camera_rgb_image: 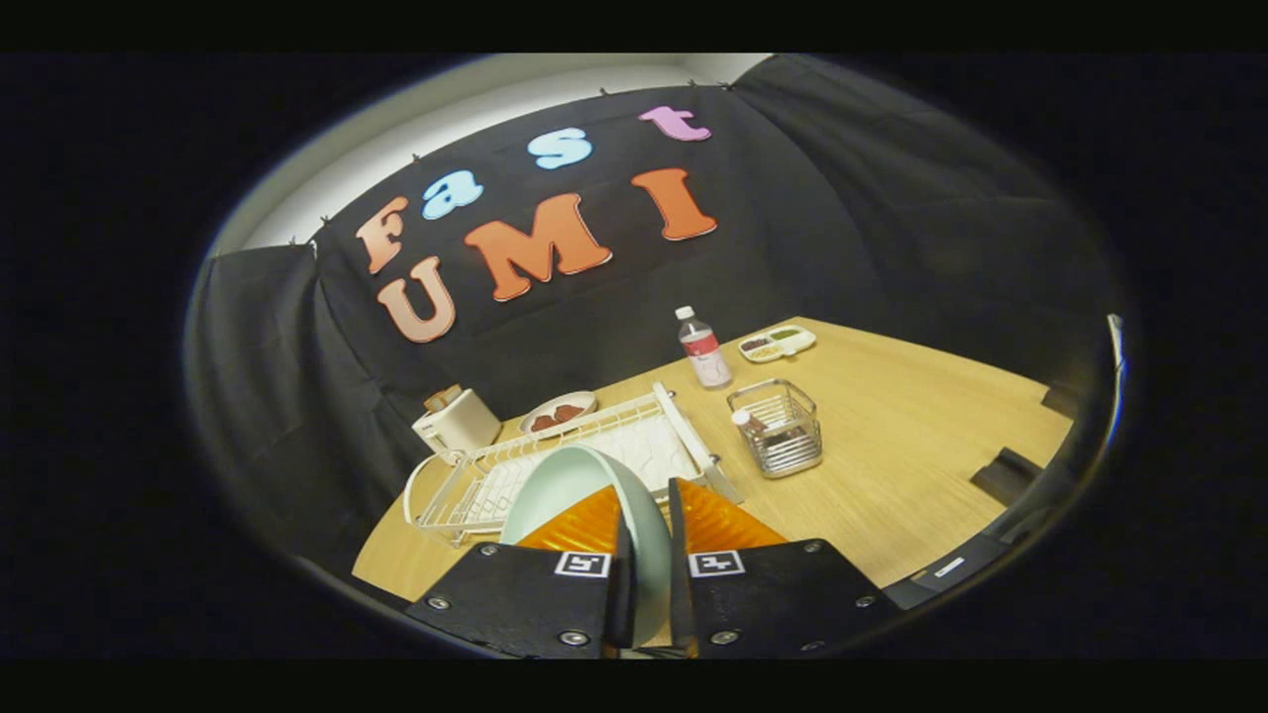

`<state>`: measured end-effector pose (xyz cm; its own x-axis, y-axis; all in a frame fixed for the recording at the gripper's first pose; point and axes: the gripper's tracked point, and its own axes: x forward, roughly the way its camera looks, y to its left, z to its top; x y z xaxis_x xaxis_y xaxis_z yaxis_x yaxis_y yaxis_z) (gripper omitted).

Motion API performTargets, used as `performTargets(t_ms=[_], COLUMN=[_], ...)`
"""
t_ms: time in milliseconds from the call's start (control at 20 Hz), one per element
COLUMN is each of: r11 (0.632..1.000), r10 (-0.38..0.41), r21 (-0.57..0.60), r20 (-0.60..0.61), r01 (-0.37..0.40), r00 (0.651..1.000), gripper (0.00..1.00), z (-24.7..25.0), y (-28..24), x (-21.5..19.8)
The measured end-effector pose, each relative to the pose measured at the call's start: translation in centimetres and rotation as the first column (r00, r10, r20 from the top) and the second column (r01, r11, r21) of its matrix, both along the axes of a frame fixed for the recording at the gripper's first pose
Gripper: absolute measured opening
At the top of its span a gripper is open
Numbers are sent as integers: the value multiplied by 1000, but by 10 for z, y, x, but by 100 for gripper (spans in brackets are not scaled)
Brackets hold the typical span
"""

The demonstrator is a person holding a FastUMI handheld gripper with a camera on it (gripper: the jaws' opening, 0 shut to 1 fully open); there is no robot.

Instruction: Take the plate from the dish rack, then take the spoon from the basket and place it into the plate.

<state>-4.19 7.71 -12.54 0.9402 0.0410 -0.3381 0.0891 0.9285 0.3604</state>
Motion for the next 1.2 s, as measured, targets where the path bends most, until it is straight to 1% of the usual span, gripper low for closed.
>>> performTargets(t_ms=[50, 250, 400, 500, 600, 750, 900, 1050, 1200], r11=[1000, 1000, 995, 988, 982, 981, 984, 980, 986], r10=[4, -17, -17, -47, -74, -104, -104, -96, -127], r21=[18, 24, 99, 144, 165, 148, 127, 152, 84], r20=[-10, -38, -89, -114, -135, -156, -164, -184, -202], r01=[-4, 18, 25, 63, 97, 127, 125, 125, 146], r00=[1000, 999, 996, 992, 988, 982, 981, 978, 971], gripper=[14, 14, 15, 14, 14, 14, 14, 15, 17], z=[-7, -34, -58, -73, -84, -96, -103, -113, -121], y=[0, -8, -6, -12, -15, -18, -14, -5, -9], x=[-4, -14, -20, -24, -23, -23, -22, -17, -20])
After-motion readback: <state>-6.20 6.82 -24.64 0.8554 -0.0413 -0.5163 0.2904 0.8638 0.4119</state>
